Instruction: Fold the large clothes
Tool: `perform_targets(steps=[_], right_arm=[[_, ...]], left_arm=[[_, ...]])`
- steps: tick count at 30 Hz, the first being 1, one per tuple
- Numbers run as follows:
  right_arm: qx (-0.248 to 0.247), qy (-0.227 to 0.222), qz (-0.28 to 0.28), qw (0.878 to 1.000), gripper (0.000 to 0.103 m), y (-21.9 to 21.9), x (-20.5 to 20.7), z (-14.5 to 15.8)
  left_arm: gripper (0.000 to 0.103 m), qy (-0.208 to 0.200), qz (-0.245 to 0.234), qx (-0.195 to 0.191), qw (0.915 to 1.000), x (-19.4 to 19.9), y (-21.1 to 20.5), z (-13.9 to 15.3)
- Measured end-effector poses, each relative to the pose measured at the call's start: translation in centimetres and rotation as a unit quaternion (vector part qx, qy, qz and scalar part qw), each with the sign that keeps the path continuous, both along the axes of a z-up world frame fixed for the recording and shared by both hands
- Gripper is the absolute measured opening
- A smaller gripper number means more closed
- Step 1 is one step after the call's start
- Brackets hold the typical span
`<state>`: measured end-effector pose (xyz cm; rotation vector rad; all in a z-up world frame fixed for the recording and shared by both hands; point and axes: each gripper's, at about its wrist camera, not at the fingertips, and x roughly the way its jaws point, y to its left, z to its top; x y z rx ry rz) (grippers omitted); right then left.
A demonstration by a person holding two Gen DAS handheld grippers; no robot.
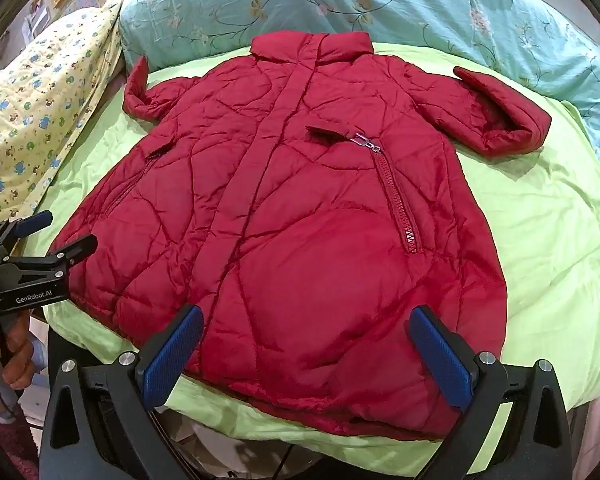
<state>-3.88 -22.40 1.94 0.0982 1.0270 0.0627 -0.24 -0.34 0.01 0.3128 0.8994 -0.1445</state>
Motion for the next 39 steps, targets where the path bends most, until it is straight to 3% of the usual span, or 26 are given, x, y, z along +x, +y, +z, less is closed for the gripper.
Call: perform_targets(steps=[24,35,39], right_arm=[[0.004,-0.008,0.006,1.0,0.103,0.0,1.1,0.4],[0.045,-0.031,0.008,0.998,0.103,-0.1,1.5,0.6],[0.027,-0.021,0.009,0.999,0.103,0.0,1.5,0.4]], left_arm=[[0.103,0.001,-0.005,-0.003,1.0,1.0,-0.2,-0.2],[0.103,-0.023,-0.008,-0.008,0.9997,1.4,-0.8,-0.1],[0.103,-0.008,-0.008,-0.014,0.9998,1.7,-0.8,-0.3]])
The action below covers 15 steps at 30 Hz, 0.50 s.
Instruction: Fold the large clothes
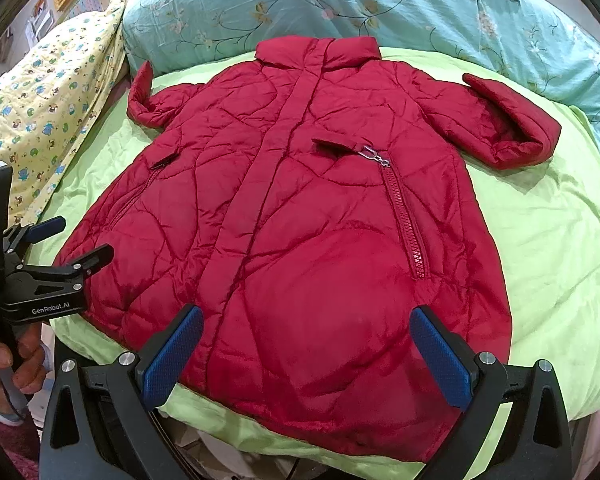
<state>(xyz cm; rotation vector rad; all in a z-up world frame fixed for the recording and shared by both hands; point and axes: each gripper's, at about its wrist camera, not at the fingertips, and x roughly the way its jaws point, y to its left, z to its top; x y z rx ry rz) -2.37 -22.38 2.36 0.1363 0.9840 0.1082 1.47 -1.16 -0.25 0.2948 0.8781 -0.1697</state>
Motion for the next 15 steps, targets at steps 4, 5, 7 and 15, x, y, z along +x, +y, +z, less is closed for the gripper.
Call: perform_targets(steps=[4,5,7,15], right_arm=[[-0.007,-0.002,0.0,1.0,0.103,0.0,0.0,0.0],[-0.006,-0.003,0.0,1.0,0.103,0.1,0.1,0.1],[-0.009,0.006,-0.001,1.0,0.103,0.0,0.3,0.0],[0.029,0.006,-0.03,0.999,0.103,-2.3,1.3,0.3]], left_arm=[[0.103,0.007,0.0,-0.001,1.0,0.2,-0.1,-0.2],[0.103,0.008,0.0,0.0,1.0,0.3,-0.1,-0.2],[0.103,0.013,-0.001,0.0,0.9999,0.4,-0.1,-0.3],[0.103,0.022,-0.007,-0.025,0.9994,1.3,0.2,-0.4]])
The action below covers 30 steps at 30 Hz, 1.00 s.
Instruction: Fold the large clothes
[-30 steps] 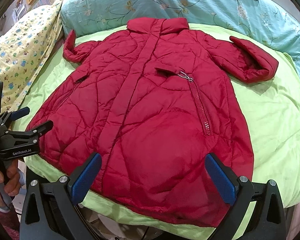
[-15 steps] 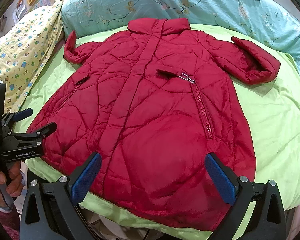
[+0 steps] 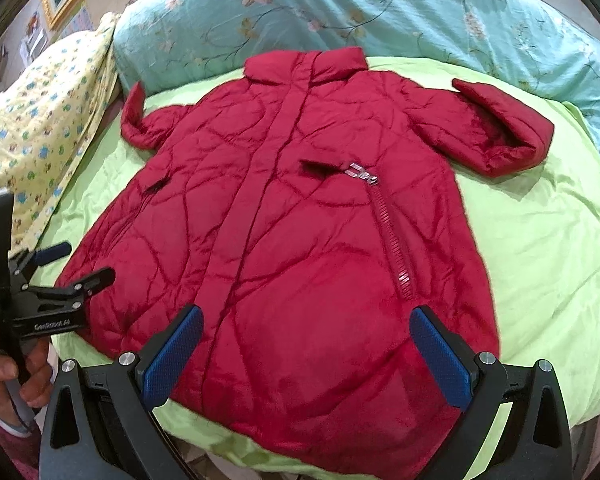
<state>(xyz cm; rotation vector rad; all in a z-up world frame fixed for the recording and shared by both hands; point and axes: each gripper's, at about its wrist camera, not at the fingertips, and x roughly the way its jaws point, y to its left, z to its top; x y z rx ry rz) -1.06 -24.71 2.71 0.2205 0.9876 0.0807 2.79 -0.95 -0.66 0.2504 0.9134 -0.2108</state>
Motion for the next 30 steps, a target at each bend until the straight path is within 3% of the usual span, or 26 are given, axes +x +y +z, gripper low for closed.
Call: perform_targets(steps=[14,23,30], right_arm=[[-0.02,-0.037,-0.072,0.997,0.103,-7.2,3.7,0.7],[-0.048,-0.036,-0.144,0.988,0.102,-15.0,9.0,0.7],[-0.096,-0.029,-0.169,0.98,0.1,-19.4,14.6,-0.1]], left_arm=[[0.103,0.009,0.012,-0.011,0.9998,3.4,0.5,0.3],[0.103,0.013,0.029,-0.041,0.9986,6.2,1.1,0.8],[0.103,0.012,0.048,-0.053,0.9973,8.3,1.2,1.3]])
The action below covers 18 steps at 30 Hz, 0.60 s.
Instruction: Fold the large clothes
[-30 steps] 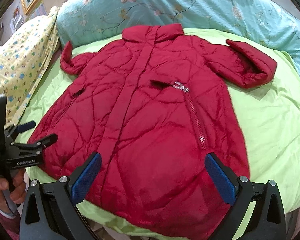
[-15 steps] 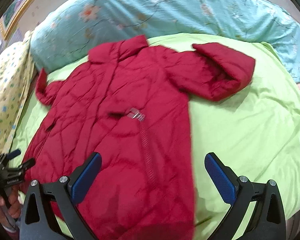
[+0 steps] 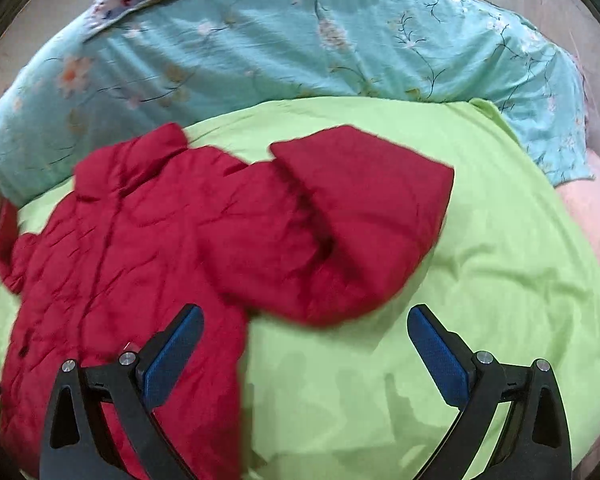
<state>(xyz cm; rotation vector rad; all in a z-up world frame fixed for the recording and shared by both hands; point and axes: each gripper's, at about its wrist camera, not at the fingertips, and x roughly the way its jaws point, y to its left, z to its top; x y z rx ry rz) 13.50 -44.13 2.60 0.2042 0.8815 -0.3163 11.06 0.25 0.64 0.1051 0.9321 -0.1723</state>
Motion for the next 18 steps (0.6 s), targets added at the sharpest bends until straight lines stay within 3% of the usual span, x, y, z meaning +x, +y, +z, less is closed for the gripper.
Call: perform_targets(steps=[7,8,9,10,12,18], right_arm=[[-0.083,0.05,-0.009,0.995,0.084,-2.8,6.1,-2.5],[-0.09,0.053,-0.016,0.994,0.075,-3.2,6.6,-2.8],[-0.086,0.053,-0.02,0.995,0.058,-3.7,6.9,-3.0],[-0.068,0.047,-0.024,0.996,0.049,-4.4,7.1,-3.0],[-0.051,0.035,-0.033,0.998,0.021,-5.0,6.9,-2.5],[-0.001,-0.032,0.007,0.999,0.013,-2.5,6.3,0.0]], left_arm=[[0.103,0.02,-0.01,0.01,0.9997,2.3,-0.8,-0.7],[0.103,0.022,-0.013,0.007,0.9996,2.5,-0.8,-0.8],[0.103,0.024,-0.015,0.005,0.9996,2.7,-0.9,-0.9],[0.103,0.025,-0.016,0.004,0.9995,2.8,-0.9,-1.0],[0.103,0.023,-0.018,0.01,0.9995,3.2,-1.0,-1.1],[0.103,0.022,-0.027,-0.009,0.9994,4.1,-1.1,-1.2]])
